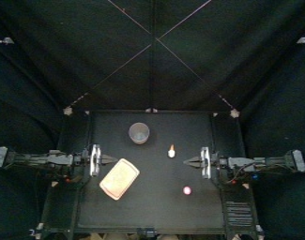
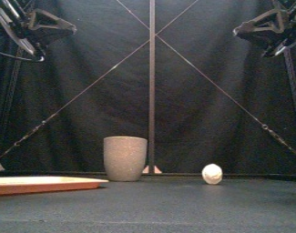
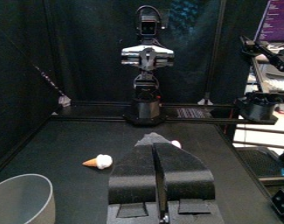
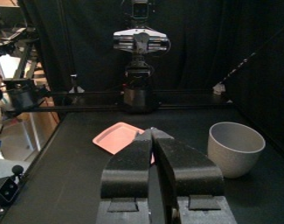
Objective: Pick the pink ball then place it in the grey bowl
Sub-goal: Pick the pink ball
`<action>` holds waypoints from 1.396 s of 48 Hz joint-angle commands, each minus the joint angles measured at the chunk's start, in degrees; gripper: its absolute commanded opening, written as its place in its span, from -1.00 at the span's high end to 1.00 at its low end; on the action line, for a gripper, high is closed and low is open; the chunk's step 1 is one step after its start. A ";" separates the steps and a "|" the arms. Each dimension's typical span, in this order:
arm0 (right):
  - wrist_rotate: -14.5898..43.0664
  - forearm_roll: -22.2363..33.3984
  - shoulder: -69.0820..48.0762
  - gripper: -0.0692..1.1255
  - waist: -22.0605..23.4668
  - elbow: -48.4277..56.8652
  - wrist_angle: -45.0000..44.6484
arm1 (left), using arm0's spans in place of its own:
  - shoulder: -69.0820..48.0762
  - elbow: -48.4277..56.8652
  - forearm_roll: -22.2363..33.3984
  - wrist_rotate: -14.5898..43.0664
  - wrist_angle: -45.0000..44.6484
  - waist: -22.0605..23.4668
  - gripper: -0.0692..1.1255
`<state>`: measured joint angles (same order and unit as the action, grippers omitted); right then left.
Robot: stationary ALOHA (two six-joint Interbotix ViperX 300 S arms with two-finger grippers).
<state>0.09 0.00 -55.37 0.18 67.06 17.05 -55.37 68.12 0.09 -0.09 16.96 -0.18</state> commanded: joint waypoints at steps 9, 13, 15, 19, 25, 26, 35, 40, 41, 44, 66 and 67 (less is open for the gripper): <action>0.44 -0.44 6.59 0.51 -0.62 1.93 -3.60 | 0.26 -0.70 0.26 0.09 0.18 -0.18 0.76; 1.76 -0.97 8.79 0.24 -2.29 2.72 -5.01 | 0.26 -0.62 0.18 0.09 0.18 -0.26 0.76; 2.99 -1.76 10.11 0.05 -3.69 2.99 -5.27 | 0.26 -0.53 0.26 0.09 0.26 -0.26 0.76; 5.10 -3.52 12.04 -0.28 -5.80 3.08 -5.36 | 0.35 -0.44 0.26 0.18 0.44 -0.62 0.76; 7.91 -5.36 15.21 -0.69 -7.91 2.11 -5.71 | 0.35 -0.35 0.26 0.00 0.97 -1.67 0.76; 8.17 -5.36 15.73 -0.74 -8.26 1.76 -5.80 | 0.26 -0.35 0.26 0.00 1.14 -1.85 0.76; 9.84 -5.71 21.18 -0.82 -13.10 0.00 -11.51 | 0.35 -0.44 0.35 -0.09 1.41 -3.25 0.76; 10.55 -6.24 24.43 -0.82 -15.56 -0.70 -19.07 | 0.26 -0.44 0.26 -0.09 1.41 -3.52 0.76; 10.72 -6.50 25.05 -0.82 -15.91 -0.97 -20.57 | 0.26 -0.35 0.26 -0.09 1.41 -3.52 0.76; 11.07 -7.29 26.54 -0.82 -16.96 -1.93 -24.52 | 0.26 -0.35 0.26 -0.09 1.41 -3.69 0.76; 11.16 -7.56 38.14 -0.82 -19.60 -5.62 -32.61 | 0.35 -0.18 2.72 0.09 1.41 -4.57 0.76; 11.16 -7.65 38.85 -0.82 -19.69 -5.98 -32.52 | 0.26 -0.09 2.72 0.09 1.41 -4.48 0.76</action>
<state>11.25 -7.65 -17.84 -19.25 62.67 -15.91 -55.37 68.55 2.64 -0.09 17.84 -4.57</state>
